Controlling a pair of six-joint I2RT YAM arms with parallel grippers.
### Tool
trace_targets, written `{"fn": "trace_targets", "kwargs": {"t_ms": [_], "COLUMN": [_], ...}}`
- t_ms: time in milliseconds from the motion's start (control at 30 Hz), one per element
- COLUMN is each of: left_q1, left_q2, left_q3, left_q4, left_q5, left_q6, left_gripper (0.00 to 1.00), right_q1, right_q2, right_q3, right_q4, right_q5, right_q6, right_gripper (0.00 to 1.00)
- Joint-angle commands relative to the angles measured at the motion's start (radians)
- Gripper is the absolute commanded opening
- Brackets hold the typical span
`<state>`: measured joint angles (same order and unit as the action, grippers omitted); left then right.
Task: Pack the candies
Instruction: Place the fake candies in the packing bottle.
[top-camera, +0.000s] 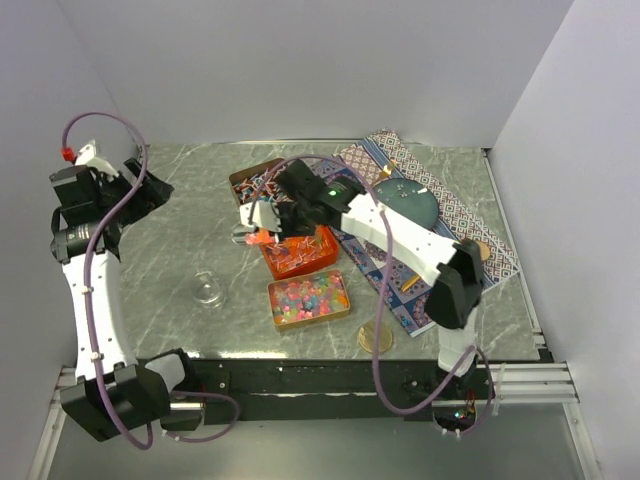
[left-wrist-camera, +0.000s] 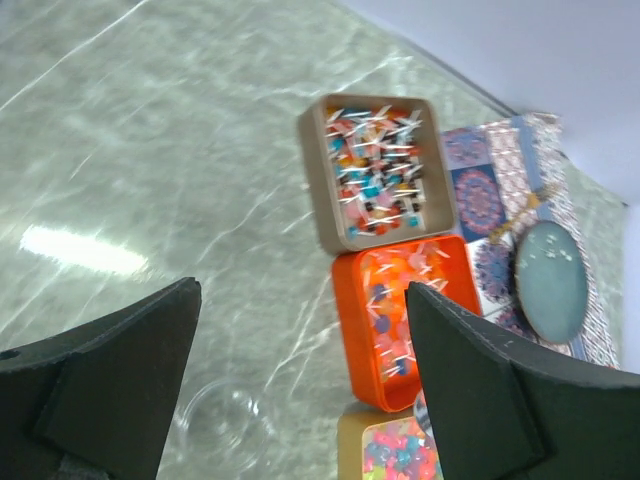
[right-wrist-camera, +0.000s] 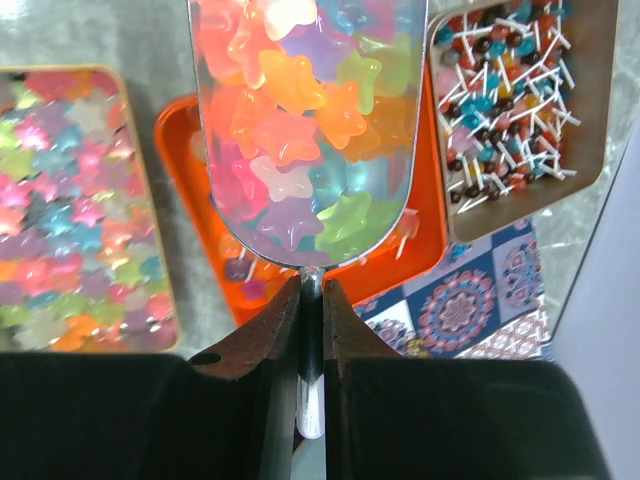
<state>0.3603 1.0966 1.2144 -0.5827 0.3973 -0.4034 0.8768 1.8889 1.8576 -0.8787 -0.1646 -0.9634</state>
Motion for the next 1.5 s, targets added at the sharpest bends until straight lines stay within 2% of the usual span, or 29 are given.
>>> {"fn": "trace_targets", "kwargs": {"t_ms": [0, 167, 300, 500, 1100, 1467], "left_q1": [0.032, 0.068, 0.098, 0.129, 0.141, 0.143], "left_q2": [-0.012, 0.011, 0.052, 0.08, 0.052, 0.032], "left_q3": [0.027, 0.063, 0.125, 0.137, 0.086, 0.059], "left_q4": [-0.069, -0.091, -0.077, -0.091, -0.066, -0.065], "left_q5": [-0.061, -0.029, 0.026, 0.032, 0.04, 0.066], "left_q6": [0.023, -0.002, -0.04, -0.025, -0.044, -0.072], "left_gripper": [0.92, 0.93, 0.93, 0.93, 0.93, 0.93], "right_q1": [0.045, 0.117, 0.142, 0.186, 0.301, 0.34], "right_q2": [0.087, 0.177, 0.277, 0.326, 0.4, 0.412], "right_q3": [0.13, 0.161, 0.284, 0.342, 0.4, 0.42], "right_q4": [-0.095, -0.078, -0.131, -0.111, -0.083, -0.089], "right_q5": [0.056, 0.129, 0.145, 0.189, 0.487, 0.605], "right_q6": [-0.018, -0.012, 0.034, 0.028, -0.08, -0.123], "right_gripper": [0.0, 0.0, 0.0, 0.0, 0.0, 0.0]}}
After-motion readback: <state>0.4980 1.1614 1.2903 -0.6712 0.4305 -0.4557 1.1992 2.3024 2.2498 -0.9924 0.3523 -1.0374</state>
